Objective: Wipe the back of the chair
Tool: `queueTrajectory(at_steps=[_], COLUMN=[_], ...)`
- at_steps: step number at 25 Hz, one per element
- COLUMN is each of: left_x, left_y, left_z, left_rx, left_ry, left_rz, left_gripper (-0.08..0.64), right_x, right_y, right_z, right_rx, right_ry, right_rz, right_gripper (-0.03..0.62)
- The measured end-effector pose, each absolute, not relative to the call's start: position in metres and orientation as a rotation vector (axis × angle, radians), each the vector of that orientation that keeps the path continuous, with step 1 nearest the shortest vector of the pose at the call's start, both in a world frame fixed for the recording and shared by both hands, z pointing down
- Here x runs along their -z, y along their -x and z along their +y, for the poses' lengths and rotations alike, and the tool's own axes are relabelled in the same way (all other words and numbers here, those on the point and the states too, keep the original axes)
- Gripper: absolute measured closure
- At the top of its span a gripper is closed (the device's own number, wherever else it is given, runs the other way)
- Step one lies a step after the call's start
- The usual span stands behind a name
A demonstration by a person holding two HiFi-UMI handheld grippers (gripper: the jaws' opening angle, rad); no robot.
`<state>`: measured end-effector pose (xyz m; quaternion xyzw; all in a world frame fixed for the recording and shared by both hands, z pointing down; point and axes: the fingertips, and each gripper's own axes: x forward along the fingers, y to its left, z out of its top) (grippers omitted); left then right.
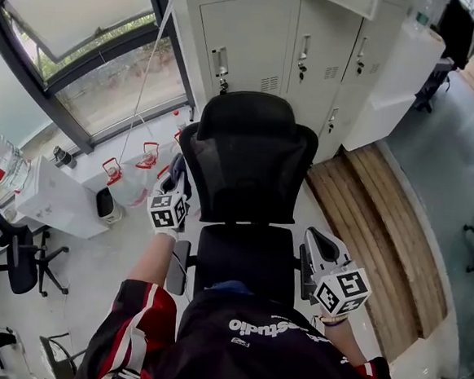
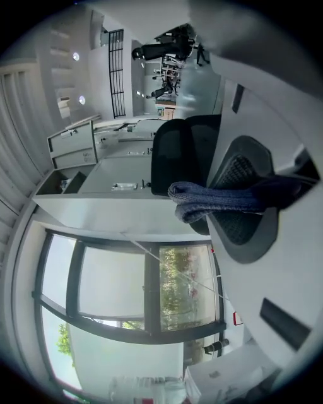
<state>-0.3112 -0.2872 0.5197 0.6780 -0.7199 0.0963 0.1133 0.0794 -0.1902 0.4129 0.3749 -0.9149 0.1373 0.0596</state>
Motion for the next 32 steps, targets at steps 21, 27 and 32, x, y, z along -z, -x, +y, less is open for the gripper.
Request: queueTrajectory(at_steps=[21, 27, 32], left_x=[-0.618, -0.627, -0.637], left_y=[0.393, 0.377, 0.352], left_z=[-0.397, -0.418, -0.435], left_rx=[-0.373, -0.408, -0.417], left_ry=[-1.79, -1.806, -1.839], left_rz=[-2.161, -2.134, -2.095], left_gripper=[0.491, 0.491, 0.491], right_x=[-0.45, -0.458, -0.46], right_y=[-0.086, -0.097, -0.112], right_z=[-0.193, -0.191, -0.19], right_rx=[-0.451, -0.49, -0.504], right_ry=[-1.136, -1.18, -1.247], right_rz=[-2.609, -2.588, -2.564], right_gripper=[0.577, 0.577, 0.577])
